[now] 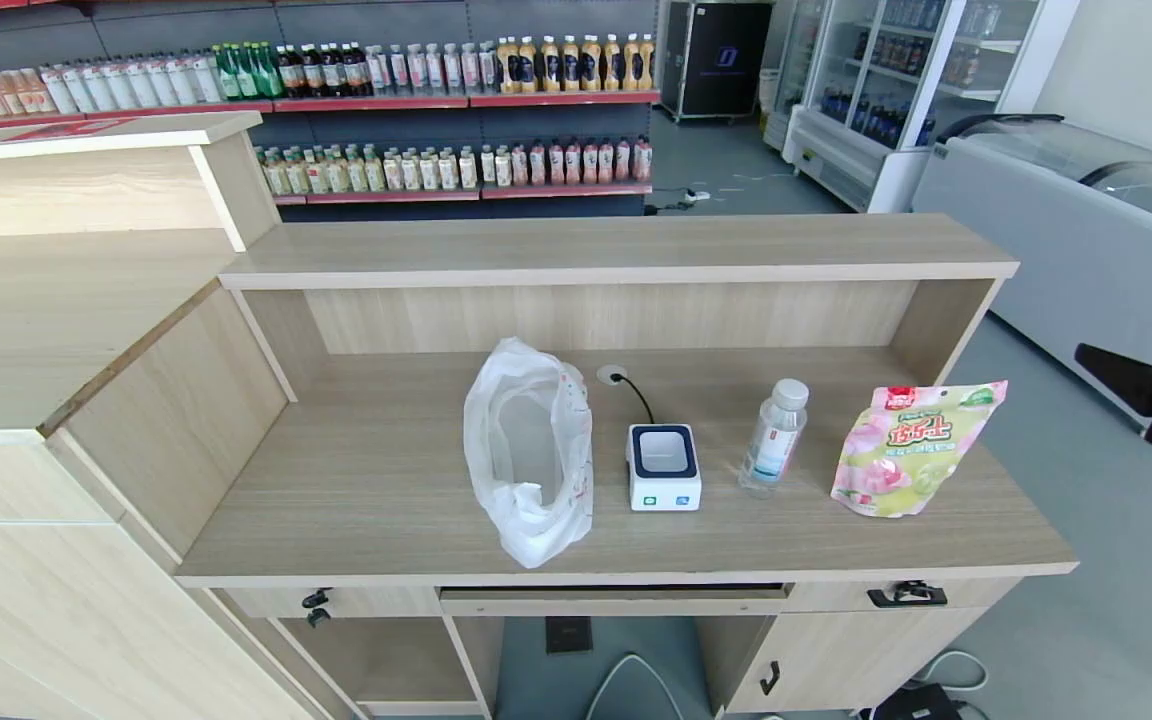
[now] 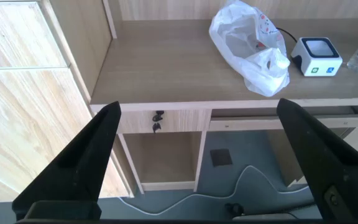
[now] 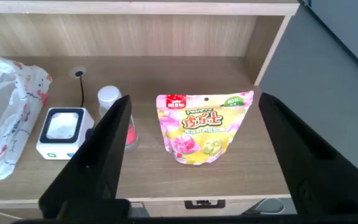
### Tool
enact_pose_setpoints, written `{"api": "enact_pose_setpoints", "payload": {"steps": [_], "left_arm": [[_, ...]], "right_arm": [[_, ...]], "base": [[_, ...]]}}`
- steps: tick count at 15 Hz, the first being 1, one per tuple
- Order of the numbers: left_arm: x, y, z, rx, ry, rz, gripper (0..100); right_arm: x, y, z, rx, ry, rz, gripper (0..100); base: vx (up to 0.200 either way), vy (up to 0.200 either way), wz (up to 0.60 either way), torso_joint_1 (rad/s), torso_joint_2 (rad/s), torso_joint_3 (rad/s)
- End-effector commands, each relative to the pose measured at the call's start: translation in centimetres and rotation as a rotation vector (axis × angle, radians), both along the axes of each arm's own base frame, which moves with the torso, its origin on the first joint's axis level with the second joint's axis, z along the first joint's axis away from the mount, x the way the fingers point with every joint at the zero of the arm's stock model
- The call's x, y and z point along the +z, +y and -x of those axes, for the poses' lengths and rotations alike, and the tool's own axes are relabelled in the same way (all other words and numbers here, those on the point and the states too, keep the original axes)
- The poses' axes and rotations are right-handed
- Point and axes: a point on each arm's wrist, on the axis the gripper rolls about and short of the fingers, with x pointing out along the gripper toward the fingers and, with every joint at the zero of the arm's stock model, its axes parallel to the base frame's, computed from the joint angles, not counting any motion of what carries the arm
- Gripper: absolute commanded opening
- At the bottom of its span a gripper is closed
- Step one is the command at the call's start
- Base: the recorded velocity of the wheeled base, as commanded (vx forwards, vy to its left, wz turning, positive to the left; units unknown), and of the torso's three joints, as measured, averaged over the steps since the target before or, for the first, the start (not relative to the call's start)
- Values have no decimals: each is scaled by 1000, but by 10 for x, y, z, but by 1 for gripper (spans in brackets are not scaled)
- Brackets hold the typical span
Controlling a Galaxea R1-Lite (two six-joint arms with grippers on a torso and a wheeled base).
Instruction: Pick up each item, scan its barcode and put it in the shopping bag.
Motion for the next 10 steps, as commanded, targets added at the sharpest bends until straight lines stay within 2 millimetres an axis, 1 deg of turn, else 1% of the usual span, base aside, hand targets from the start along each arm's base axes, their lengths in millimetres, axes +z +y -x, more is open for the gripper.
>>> {"api": "enact_pose_setpoints", "payload": {"steps": [1,2,3,4,5,6,8,10], "left_arm": [[0,0,0,-1,0,0,100],[0,0,0,0,0,0,100],[0,0,0,0,0,0,100],[0,0,0,0,0,0,100],[0,0,0,0,0,0,100],[0,0,0,0,0,0,100],[0,0,0,0,0,0,100],[0,0,0,0,0,0,100]], "right_arm": [[-88,-25,-69,-16,176,63,100],[-97,-28,-76,-13,167,93,100],[-115,-30,-85,-1,172,105,100],[-123,-30,-89,11,176,106,100],[-138,-28,-92,21,207,103,100],[-147,-26,-90,32,239,97,100],[-161,-21,-89,82,290,83,100],[-164,-14,-97,108,281,85,100]], "base": [[0,0,0,0,0,0],[0,0,0,0,0,0],[0,0,0,0,0,0],[0,0,0,0,0,0],[0,0,0,0,0,0],[0,0,0,0,0,0],[0,0,0,0,0,0],[0,0,0,0,0,0]]}}
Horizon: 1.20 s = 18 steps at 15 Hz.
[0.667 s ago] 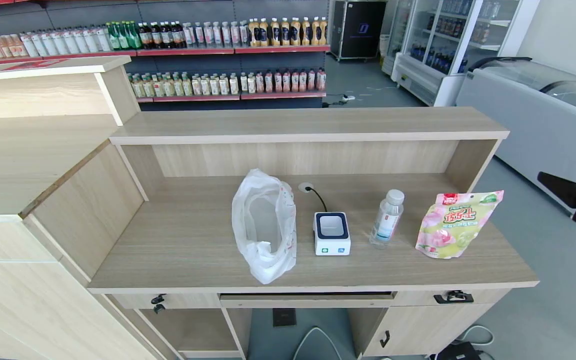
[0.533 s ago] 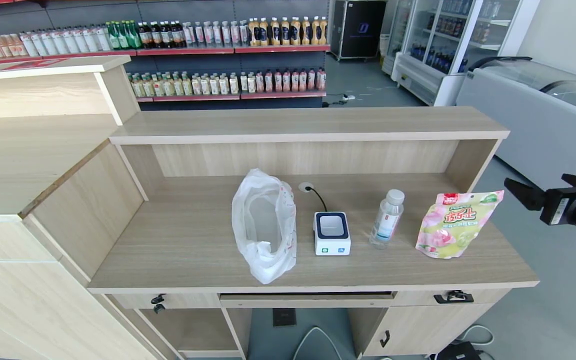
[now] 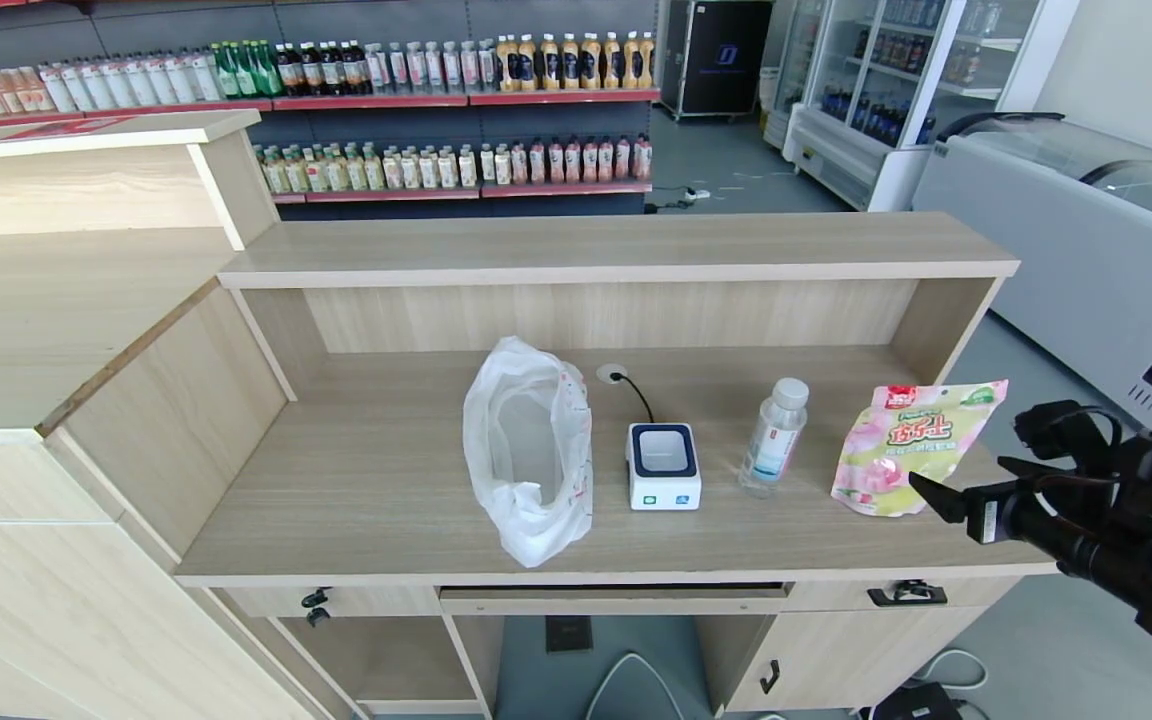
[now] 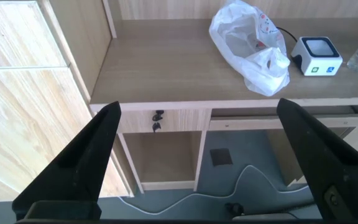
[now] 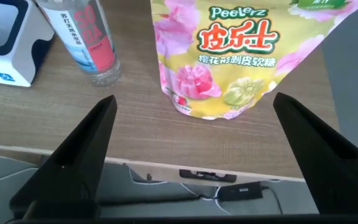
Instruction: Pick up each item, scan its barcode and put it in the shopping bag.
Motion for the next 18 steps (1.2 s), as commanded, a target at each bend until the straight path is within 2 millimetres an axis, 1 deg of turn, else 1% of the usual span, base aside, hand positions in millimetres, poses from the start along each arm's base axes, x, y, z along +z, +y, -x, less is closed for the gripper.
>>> {"api": "enact_pose_setpoints", "payload": {"steps": [1,3,8,9,10,12,14,18], "left_arm": [[0,0,0,0,0,0,100],[0,0,0,0,0,0,100],[0,0,0,0,0,0,100],[0,0,0,0,0,0,100],[0,0,0,0,0,0,100],[0,0,0,0,0,0,100],[0,0,0,0,0,0,100],[0,0,0,0,0,0,100]], "right_arm": [[-16,6,-11,25,36,-6,100],[-18,11,-23,47,22,1,100],[-20,34,-67,114,-61,12,100],[-21,36,-70,117,-61,13,100],[-26,45,-77,117,-59,18,100],[-36,55,-83,135,-48,19,100],[-42,63,-93,154,-60,19,100],[-48,70,-113,170,-93,20,100]], "base": [[0,0,0,0,0,0],[0,0,0,0,0,0],[0,0,0,0,0,0],[0,0,0,0,0,0],[0,0,0,0,0,0],[0,0,0,0,0,0],[0,0,0,0,0,0],[0,0,0,0,0,0]]}}
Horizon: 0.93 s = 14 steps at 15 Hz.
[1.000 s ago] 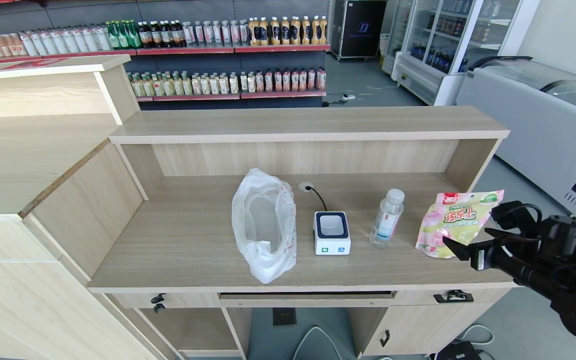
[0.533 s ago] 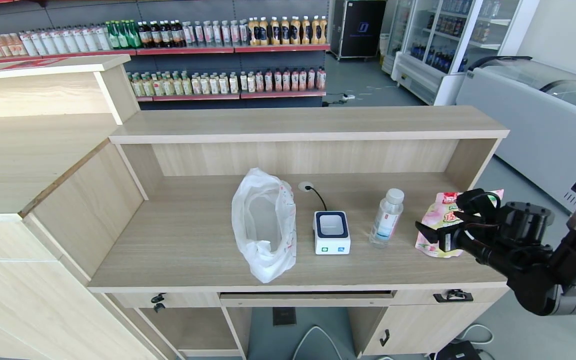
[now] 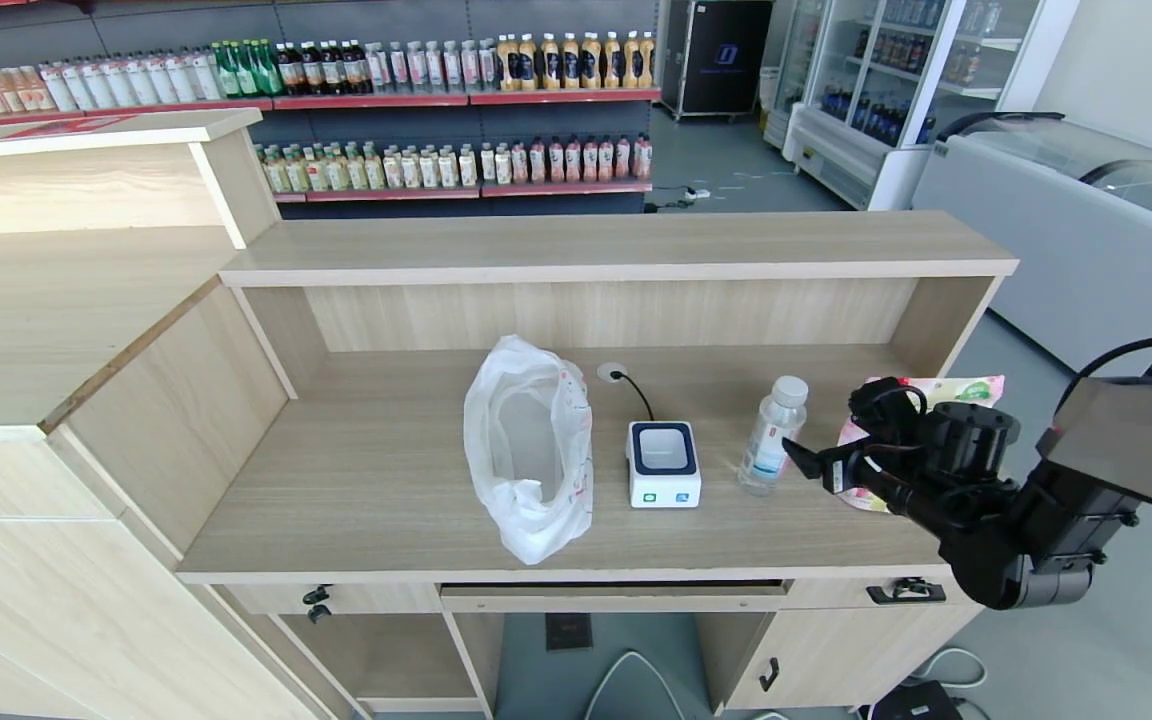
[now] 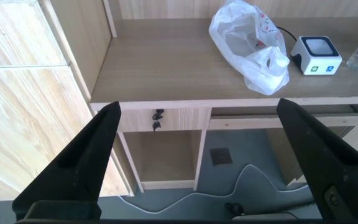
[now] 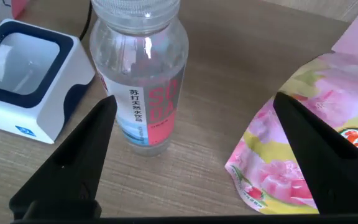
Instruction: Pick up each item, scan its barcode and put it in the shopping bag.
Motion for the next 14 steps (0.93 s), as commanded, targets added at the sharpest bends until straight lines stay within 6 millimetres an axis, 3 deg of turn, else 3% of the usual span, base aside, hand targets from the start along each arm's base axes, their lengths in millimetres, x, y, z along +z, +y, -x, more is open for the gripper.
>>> {"api": "enact_pose_setpoints", "payload": {"steps": [1,14], "left_arm": [[0,0,0,0,0,0,100],[0,0,0,0,0,0,100]], "right_arm": [[-11,4,-8,12,9,1,100],[-38,45,-55,104,-44,-14,100]], "base": [[0,0,0,0,0,0],[0,0,0,0,0,0]]}}
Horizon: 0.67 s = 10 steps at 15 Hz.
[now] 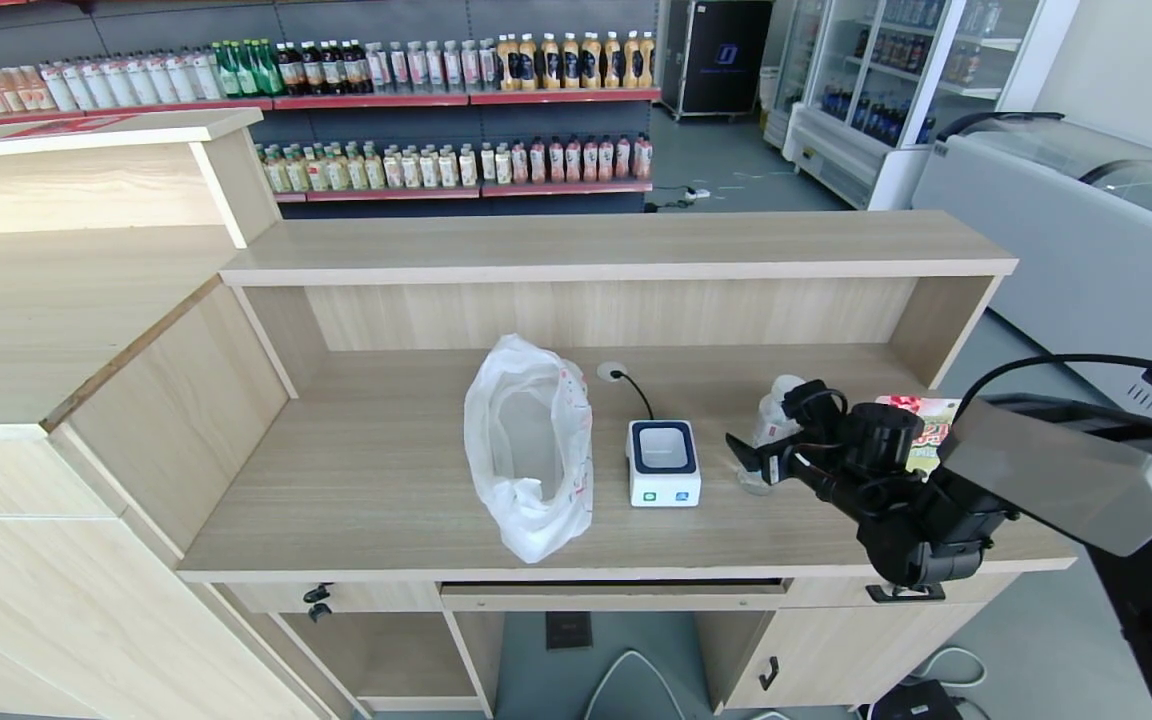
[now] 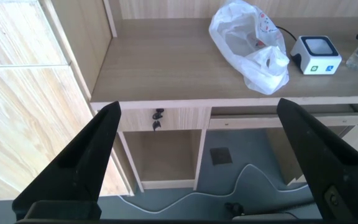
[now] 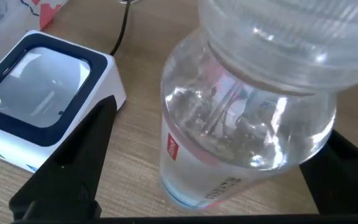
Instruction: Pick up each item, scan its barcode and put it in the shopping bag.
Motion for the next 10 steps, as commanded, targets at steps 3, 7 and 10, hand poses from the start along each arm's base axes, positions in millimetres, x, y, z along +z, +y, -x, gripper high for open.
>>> {"api": "enact_pose_setpoints", "payload": {"steps": [3,7,10], "left_arm": [[0,0,0,0,0,0,100],[0,0,0,0,0,0,100],[0,0,0,0,0,0,100]], "right_arm": [[-9,4,-11,6,-17,-1,100],[-10,10,-17,19,-13,-2,100],[-6,16,-21,49,-22,-10,100]], "base": [[0,0,0,0,0,0],[0,0,0,0,0,0],[0,0,0,0,0,0]]}}
